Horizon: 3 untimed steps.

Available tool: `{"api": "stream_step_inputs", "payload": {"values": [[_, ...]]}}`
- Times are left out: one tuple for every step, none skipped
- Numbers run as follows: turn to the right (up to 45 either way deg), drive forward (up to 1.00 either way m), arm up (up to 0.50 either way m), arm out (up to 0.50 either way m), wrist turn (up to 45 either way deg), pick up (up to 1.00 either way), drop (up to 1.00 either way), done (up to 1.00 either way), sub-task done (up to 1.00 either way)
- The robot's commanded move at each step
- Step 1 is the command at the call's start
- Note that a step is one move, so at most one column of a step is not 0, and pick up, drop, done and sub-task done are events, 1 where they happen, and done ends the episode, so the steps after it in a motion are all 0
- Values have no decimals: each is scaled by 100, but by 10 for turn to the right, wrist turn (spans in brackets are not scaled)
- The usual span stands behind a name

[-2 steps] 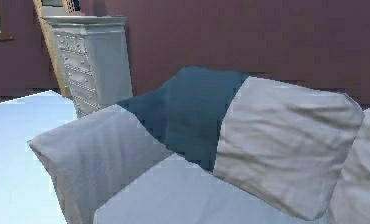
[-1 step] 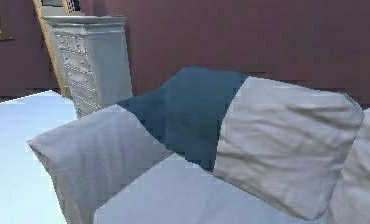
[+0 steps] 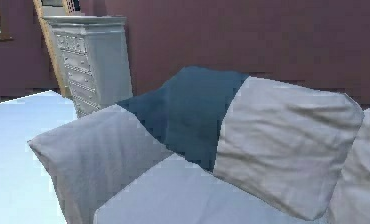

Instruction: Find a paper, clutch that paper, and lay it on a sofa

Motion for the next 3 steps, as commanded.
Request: {"api": "stream_step_inputs", "payload": {"values": [[0, 0, 10, 0, 0, 0, 0, 0, 0], [0, 0, 0, -8, 0, 0, 0, 0, 0], [0, 0, 0, 0, 0, 0, 0, 100, 0]]}}
